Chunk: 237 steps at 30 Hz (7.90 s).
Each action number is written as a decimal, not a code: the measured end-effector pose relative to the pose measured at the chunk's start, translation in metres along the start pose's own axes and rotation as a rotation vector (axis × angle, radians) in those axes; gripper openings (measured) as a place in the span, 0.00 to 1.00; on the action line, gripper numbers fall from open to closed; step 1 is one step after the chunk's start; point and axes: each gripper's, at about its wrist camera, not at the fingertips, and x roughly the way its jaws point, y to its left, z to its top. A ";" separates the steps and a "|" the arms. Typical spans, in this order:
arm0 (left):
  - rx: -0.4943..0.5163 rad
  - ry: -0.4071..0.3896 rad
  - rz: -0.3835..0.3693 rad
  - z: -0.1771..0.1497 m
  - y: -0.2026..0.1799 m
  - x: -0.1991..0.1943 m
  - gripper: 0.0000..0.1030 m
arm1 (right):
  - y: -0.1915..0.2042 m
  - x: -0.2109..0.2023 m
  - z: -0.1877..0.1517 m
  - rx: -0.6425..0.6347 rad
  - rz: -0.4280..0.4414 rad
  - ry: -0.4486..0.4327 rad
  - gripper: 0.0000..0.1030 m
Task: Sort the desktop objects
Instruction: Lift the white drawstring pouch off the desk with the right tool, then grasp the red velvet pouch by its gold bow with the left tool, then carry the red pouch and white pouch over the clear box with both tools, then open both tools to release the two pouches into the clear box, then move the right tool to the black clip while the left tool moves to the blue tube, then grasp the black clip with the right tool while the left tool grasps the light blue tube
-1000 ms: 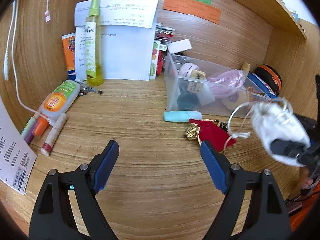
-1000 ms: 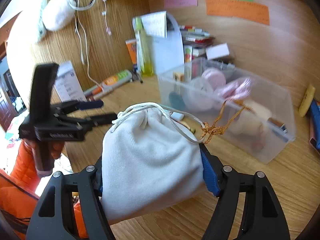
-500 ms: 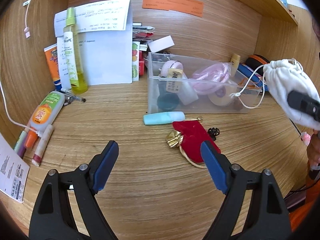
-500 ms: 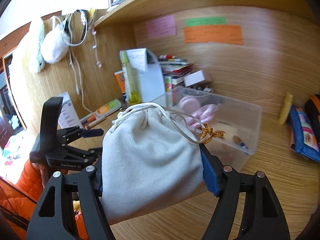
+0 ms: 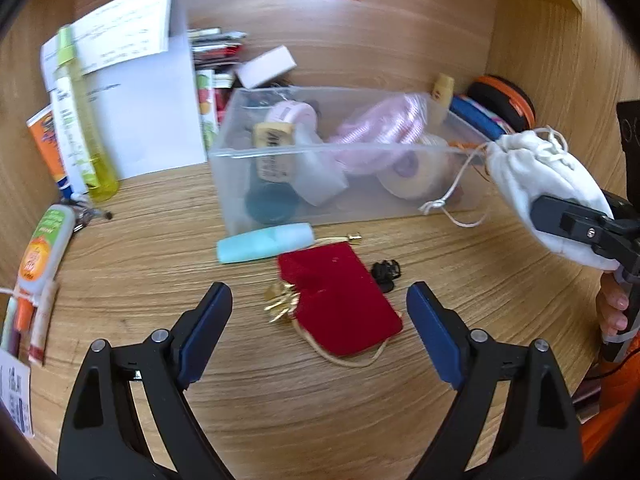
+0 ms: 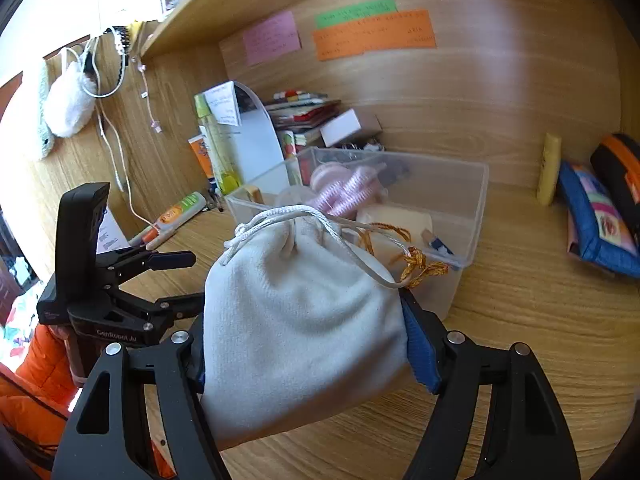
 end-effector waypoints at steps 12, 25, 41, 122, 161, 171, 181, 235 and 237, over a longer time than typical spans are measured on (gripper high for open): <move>0.003 0.120 -0.004 0.004 -0.004 0.040 0.88 | -0.013 0.007 -0.006 0.052 0.027 0.013 0.69; 0.003 0.120 0.022 0.004 -0.007 0.045 0.77 | -0.013 0.012 -0.010 0.053 0.017 0.047 0.69; -0.075 0.049 -0.006 0.002 0.007 0.025 0.35 | -0.015 0.008 -0.010 0.070 0.056 0.032 0.69; -0.249 -0.058 -0.242 0.145 0.028 0.084 0.35 | -0.062 0.097 0.101 0.162 -0.271 0.022 0.70; -0.254 -0.223 -0.165 0.145 0.032 0.022 0.71 | -0.035 0.084 0.102 0.064 -0.304 -0.028 0.84; -0.170 -0.259 -0.104 0.119 0.041 -0.020 0.81 | -0.008 0.062 0.103 -0.003 -0.274 -0.085 0.86; -0.144 -0.162 -0.009 0.078 0.058 -0.020 0.84 | 0.029 0.049 0.079 -0.097 -0.208 -0.072 0.90; -0.156 0.127 0.040 0.035 0.049 0.063 0.84 | 0.032 0.092 0.014 -0.032 0.057 0.196 0.13; -0.144 0.124 0.069 0.035 0.044 0.066 0.84 | 0.033 0.088 0.016 -0.034 0.071 0.183 0.13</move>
